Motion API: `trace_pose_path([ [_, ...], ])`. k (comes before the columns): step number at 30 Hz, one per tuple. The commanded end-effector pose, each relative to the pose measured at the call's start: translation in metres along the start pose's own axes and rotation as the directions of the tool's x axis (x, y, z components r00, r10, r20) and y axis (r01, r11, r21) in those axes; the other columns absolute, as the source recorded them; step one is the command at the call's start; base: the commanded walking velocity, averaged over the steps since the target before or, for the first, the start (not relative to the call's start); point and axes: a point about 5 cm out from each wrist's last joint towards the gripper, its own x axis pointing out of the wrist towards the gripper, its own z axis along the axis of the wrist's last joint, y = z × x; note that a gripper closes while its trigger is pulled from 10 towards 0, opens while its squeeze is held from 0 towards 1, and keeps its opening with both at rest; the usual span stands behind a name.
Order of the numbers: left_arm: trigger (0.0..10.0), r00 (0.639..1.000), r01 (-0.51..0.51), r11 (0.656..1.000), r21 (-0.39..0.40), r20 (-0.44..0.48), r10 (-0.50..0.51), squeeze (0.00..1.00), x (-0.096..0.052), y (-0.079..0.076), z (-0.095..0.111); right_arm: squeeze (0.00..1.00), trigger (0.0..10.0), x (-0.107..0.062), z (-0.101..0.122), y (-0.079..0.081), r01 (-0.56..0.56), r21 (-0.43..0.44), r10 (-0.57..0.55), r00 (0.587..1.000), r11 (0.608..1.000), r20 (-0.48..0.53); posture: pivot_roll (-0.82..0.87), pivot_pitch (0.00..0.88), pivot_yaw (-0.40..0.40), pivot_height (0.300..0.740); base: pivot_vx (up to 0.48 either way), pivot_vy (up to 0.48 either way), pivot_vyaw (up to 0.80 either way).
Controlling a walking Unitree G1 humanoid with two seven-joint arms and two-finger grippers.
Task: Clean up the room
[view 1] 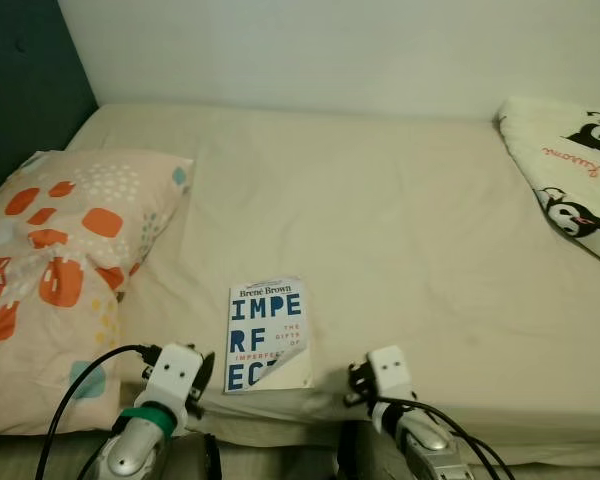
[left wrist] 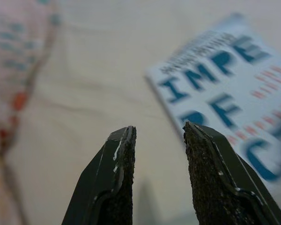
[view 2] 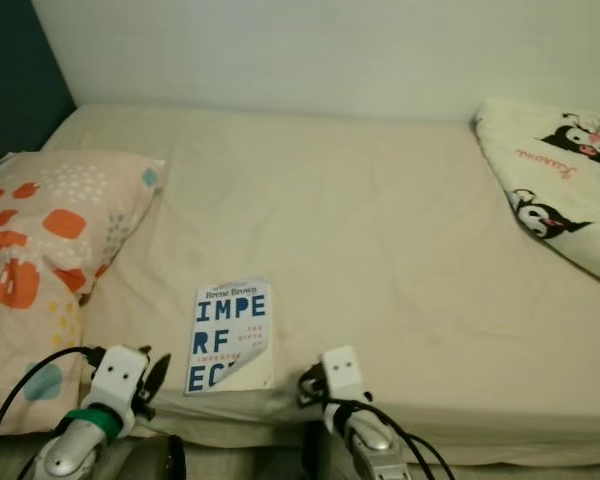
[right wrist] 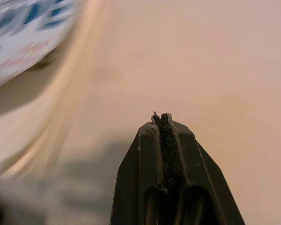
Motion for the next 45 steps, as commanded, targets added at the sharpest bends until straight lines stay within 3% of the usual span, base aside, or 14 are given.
trace_pose_path([
  [1, 10.0, 0.999, -0.041, 0.999, 0.008, -0.023, 0.041, 0.00, -0.004, 0.000, -0.008, 0.00, 10.0, -0.006, -0.008, -0.010, 0.090, 0.055, -0.089, 0.996, 0.994, -0.013, 0.04, 0.000, 0.020, 0.611, 0.000, 0.000, 0.00],
  [6, 10.0, 0.997, -0.074, 0.997, -0.020, -0.037, 0.073, 0.00, -0.008, -0.001, -0.016, 0.00, 10.0, -0.009, -0.016, -0.010, 0.141, 0.098, -0.139, 0.990, 0.985, -0.031, 0.04, 0.000, 0.011, 0.621, 0.000, 0.000, 0.00],
  [14, 10.0, 0.993, -0.118, 0.991, -0.065, -0.033, 0.116, 0.00, -0.007, -0.003, -0.014, 0.00, 10.0, -0.005, -0.013, 0.004, 0.087, -0.009, -0.087, 0.996, 0.996, -0.030, 0.05, 0.000, 0.004, 0.656, 0.000, 0.000, 0.00],
  [33, 10.0, 0.996, -0.086, 0.994, -0.064, -0.045, 0.083, 0.00, -0.003, -0.011, -0.016, 0.00, 10.0, -0.007, -0.016, 0.007, 0.106, -0.004, -0.106, 0.994, 0.994, -0.037, 0.03, 0.000, 0.016, 0.740, 0.000, 0.000, 0.00],
  [42, 10.0, 0.996, -0.070, 0.995, -0.077, -0.054, 0.066, 0.00, -0.002, -0.014, -0.017, 0.00, 10.0, -0.010, -0.020, 0.005, 0.121, 0.000, -0.121, 0.992, 0.993, -0.045, 0.02, 0.000, 0.021, 0.740, 0.000, 0.000, 0.00],
  [45, 10.0, 0.997, -0.056, 0.995, -0.082, -0.063, 0.051, 0.00, 0.001, -0.017, -0.019, 0.00, 10.0, -0.011, -0.024, 0.004, 0.135, 0.045, -0.132, 0.989, 0.990, -0.060, 0.02, 0.000, 0.024, 0.740, 0.000, 0.000, 0.00],
])
